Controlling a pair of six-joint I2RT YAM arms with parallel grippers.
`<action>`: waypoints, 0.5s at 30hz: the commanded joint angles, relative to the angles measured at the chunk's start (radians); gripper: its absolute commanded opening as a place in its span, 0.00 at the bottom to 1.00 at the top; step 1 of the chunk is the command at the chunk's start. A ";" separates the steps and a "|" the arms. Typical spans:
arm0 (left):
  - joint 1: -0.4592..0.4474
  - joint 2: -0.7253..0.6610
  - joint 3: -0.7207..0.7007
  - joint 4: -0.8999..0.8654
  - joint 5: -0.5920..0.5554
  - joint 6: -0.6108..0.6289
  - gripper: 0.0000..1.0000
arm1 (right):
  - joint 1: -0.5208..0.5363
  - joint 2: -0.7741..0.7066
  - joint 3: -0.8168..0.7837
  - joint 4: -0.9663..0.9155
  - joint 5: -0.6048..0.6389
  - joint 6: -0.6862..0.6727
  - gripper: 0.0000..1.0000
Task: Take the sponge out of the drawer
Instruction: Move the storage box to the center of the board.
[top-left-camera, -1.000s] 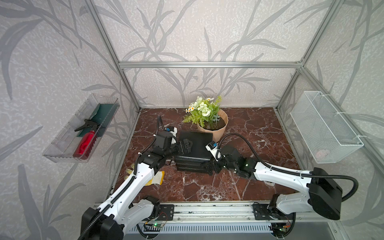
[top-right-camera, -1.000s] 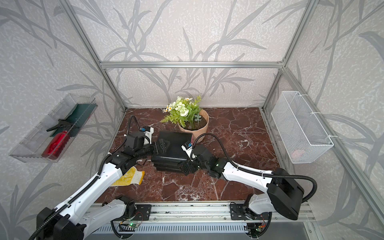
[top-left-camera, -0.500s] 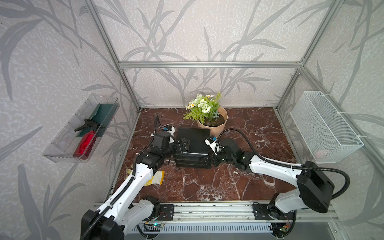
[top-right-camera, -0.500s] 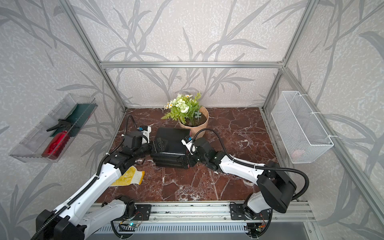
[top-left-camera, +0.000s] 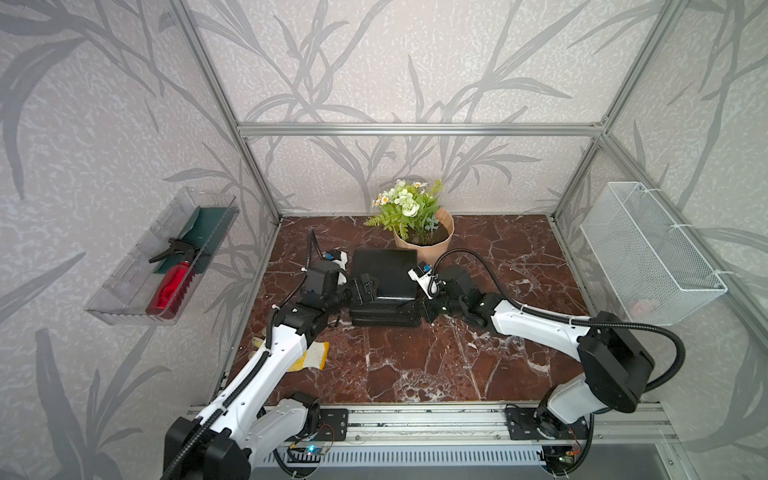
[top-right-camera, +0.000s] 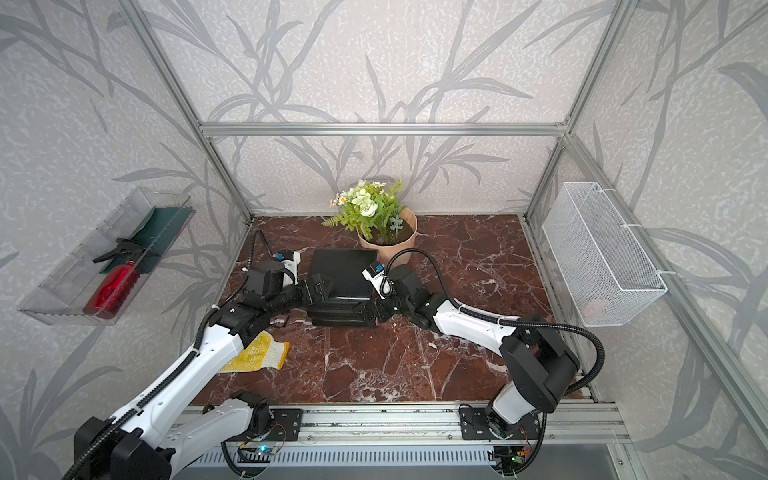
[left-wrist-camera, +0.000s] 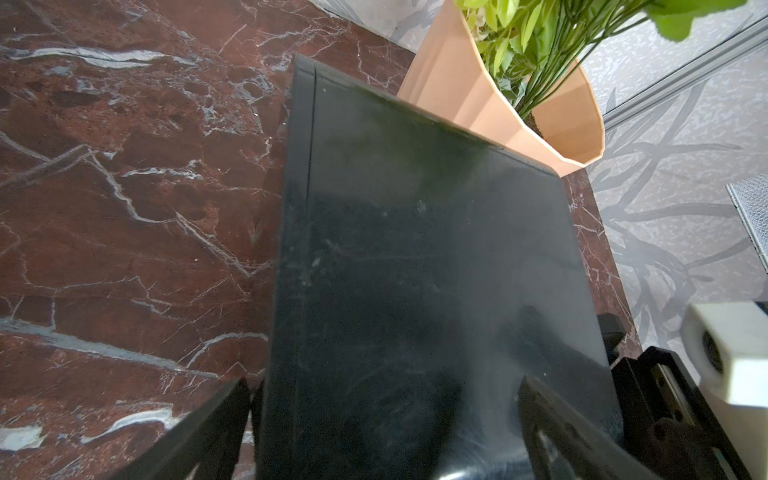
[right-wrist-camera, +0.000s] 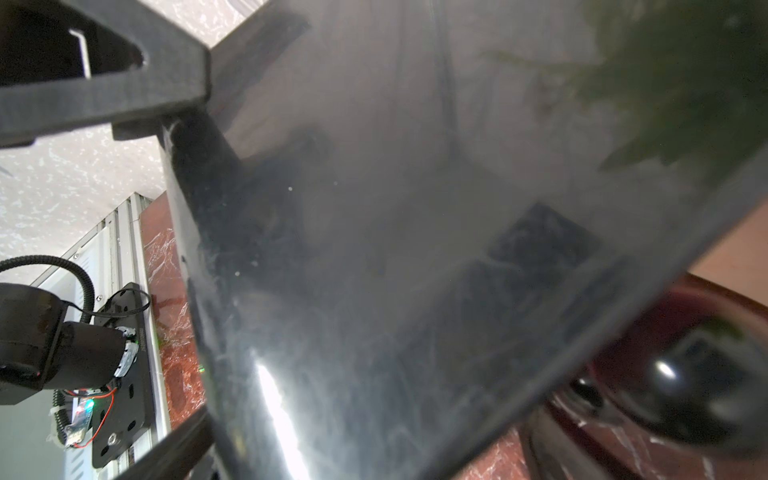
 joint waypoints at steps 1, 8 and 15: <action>-0.013 -0.018 -0.011 0.036 0.091 -0.026 0.99 | -0.013 0.019 0.045 0.098 -0.023 -0.008 0.99; -0.013 -0.083 0.072 -0.099 -0.016 0.043 0.99 | -0.026 -0.094 0.009 0.017 -0.022 -0.035 0.99; -0.014 -0.047 0.286 -0.207 -0.064 0.015 0.99 | -0.040 -0.250 -0.019 -0.099 0.006 -0.039 0.99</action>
